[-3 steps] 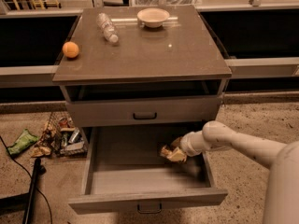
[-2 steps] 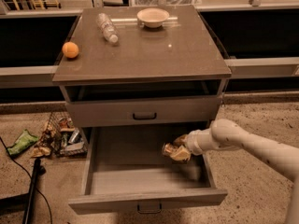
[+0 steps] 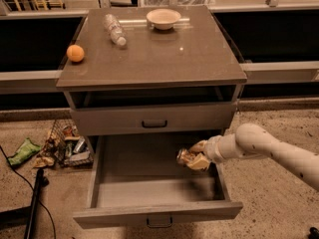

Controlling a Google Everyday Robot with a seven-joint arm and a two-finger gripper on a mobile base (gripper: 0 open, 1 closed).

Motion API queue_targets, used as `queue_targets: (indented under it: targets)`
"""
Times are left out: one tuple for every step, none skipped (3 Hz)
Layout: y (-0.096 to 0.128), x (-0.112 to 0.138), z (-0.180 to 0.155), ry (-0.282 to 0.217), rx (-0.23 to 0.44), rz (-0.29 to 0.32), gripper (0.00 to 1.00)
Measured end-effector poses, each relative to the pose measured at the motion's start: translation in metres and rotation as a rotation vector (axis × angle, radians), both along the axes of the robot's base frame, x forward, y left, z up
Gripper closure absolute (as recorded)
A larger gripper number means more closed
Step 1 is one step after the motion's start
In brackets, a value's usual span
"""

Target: Pick orange can from middle drawer and place on counter

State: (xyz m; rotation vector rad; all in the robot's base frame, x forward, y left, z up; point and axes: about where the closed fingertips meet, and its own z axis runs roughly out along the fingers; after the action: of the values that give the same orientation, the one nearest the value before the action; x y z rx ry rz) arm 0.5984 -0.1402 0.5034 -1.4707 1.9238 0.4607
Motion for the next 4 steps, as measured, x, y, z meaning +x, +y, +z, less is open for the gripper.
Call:
queue_targets:
  targets:
    - [0.000, -0.010, 0.030, 0.006, 0.003, 0.047, 1.00]
    - [0.000, -0.029, 0.071, 0.038, -0.028, 0.096, 1.00]
    - [-0.004, -0.044, 0.117, 0.043, -0.092, 0.113, 1.00]
    - [-0.004, -0.044, 0.117, 0.043, -0.092, 0.113, 1.00]
